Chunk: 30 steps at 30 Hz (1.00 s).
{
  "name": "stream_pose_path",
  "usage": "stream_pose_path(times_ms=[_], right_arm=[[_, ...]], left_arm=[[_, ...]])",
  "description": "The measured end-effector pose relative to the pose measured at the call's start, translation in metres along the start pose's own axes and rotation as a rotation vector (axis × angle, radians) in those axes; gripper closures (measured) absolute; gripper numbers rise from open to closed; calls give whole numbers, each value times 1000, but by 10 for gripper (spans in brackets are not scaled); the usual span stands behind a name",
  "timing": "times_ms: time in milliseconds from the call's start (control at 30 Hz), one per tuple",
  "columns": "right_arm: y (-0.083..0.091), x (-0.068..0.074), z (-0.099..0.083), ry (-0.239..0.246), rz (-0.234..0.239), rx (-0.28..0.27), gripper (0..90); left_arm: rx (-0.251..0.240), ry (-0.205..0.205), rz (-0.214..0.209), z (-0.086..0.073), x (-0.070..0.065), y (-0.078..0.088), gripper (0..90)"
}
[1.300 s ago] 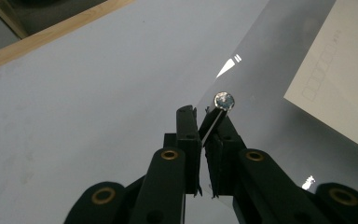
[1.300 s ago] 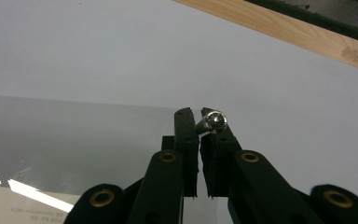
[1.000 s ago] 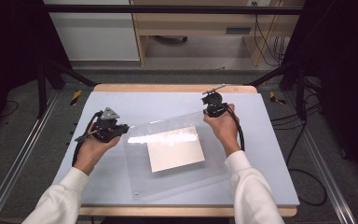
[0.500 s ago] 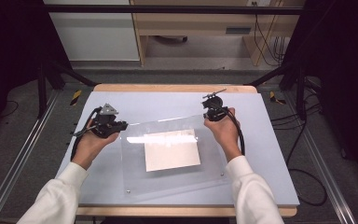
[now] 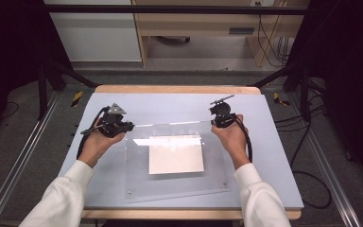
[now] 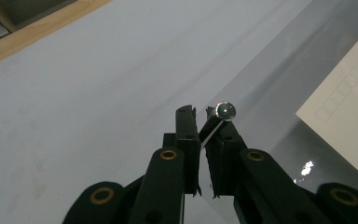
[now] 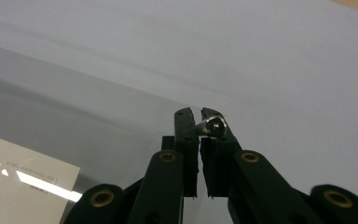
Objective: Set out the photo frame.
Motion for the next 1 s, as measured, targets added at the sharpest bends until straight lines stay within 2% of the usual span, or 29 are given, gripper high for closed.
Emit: stream_pose_path(times_ms=[333, 433, 533, 600, 633, 733, 967, 1000], right_arm=[[2, 0, -12, 7, 1, 24, 858], [-4, 2, -19, 9, 7, 32, 858], [-14, 2, -24, -7, 9, 38, 857], [-20, 1, -27, -18, 14, 37, 857], [-23, 2, -29, -22, 12, 39, 857], [-29, 2, -32, -17, 5, 45, 857], [-34, 1, -39, -26, 13, 58, 857], [-35, 1, -40, -31, 13, 60, 856]], left_arm=[[20, 2, -1, 0, 3, -8, 831], [35, 6, 3, -3, 6, -16, 831], [53, 14, 7, -7, 10, -29, 839], [48, 23, -3, -9, 15, -38, 841], [62, 38, -1, -12, 17, -41, 842], [50, 66, -10, -15, 20, -52, 844], [66, 74, -15, -18, 21, -58, 844], [55, 80, -9, -18, 20, -60, 844]])
Point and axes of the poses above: each handheld gripper's, and its own axes: y roughly backward along the jaws, z roughly out of its top, x roughly to its left, the point moved 6 cm from there along -y, roughly forward along the jaws, and after that the axes turned 14 degrees about -z, right-handed, at the moved point
